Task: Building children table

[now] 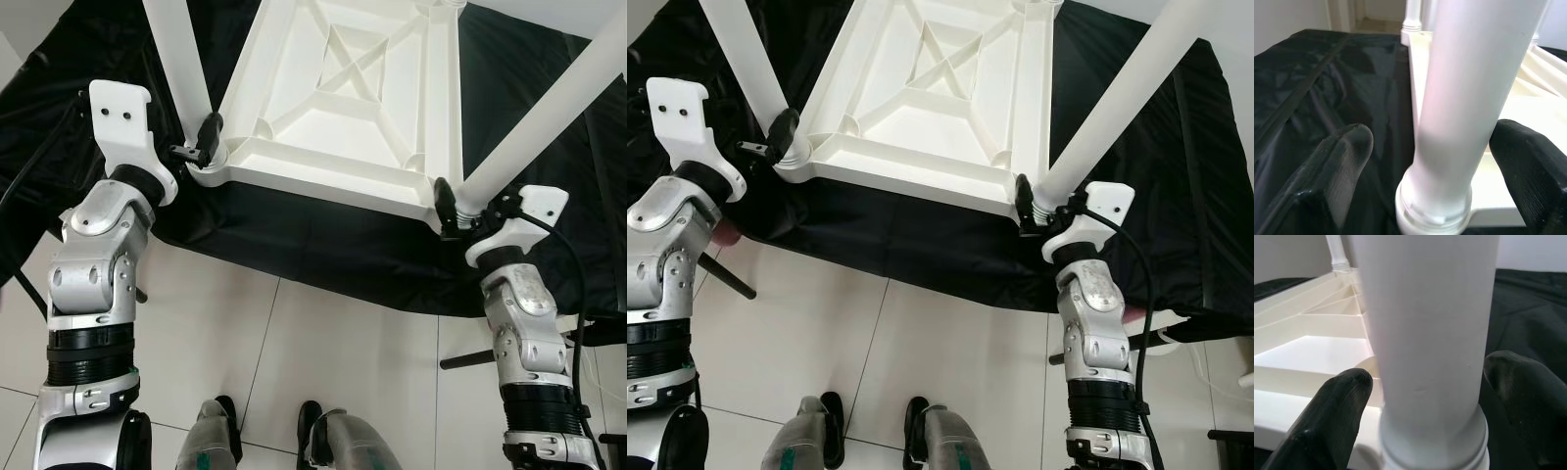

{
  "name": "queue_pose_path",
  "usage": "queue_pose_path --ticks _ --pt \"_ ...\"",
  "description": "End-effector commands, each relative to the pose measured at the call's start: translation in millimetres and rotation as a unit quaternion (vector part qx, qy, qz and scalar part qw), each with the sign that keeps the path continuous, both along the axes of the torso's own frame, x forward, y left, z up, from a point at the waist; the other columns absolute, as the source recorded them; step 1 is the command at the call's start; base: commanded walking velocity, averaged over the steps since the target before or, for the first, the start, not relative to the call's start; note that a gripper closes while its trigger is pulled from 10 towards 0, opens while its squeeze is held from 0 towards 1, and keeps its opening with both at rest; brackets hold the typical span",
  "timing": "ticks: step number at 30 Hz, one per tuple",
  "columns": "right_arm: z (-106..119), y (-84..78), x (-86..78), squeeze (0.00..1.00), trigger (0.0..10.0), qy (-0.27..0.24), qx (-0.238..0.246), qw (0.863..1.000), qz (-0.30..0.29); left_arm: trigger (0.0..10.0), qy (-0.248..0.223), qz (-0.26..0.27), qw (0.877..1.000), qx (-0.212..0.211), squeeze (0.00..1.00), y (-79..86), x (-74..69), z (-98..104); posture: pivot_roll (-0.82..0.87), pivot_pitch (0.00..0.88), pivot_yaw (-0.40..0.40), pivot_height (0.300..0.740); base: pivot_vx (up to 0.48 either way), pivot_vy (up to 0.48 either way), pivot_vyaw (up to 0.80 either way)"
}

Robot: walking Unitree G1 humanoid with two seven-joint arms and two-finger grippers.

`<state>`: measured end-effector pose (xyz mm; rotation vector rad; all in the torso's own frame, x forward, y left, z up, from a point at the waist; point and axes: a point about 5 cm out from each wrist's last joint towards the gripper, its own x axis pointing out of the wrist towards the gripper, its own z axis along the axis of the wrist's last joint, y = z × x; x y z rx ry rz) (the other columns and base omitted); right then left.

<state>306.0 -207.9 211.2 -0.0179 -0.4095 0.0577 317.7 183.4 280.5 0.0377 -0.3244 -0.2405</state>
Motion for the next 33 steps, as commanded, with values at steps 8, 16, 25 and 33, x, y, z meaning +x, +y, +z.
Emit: queue_pose_path --ticks 8,16,25,33 --pt "-4.9 -3.1 -25.0 0.0 10.0 0.006 0.014 1.0 -0.009 10.0 0.041 -0.155 0.987 0.029 0.0 -25.9 -45.2 -20.3 0.13 0.255 -0.068 0.74 0.0 0.0 0.0" --pt "-8.5 -3.7 -37.8 0.0 10.0 0.014 0.018 1.0 -0.013 10.0 0.087 -0.275 0.955 0.061 0.0 -53.8 -71.2 -40.6 0.13 0.254 -0.067 0.74 0.0 0.0 0.0" --pt "-16.5 -3.4 -50.6 0.0 10.0 0.032 0.017 0.999 -0.022 10.0 0.102 -0.298 0.947 0.067 0.0 -80.9 -58.4 -49.2 0.12 0.242 -0.061 0.74 0.0 0.0 0.0" --pt "-18.9 2.6 -55.1 0.0 10.0 0.038 0.025 0.999 -0.019 10.0 0.087 -0.306 0.946 0.061 0.27 -92.0 -49.5 -41.9 0.12 0.236 -0.059 0.74 0.0 0.0 0.0"
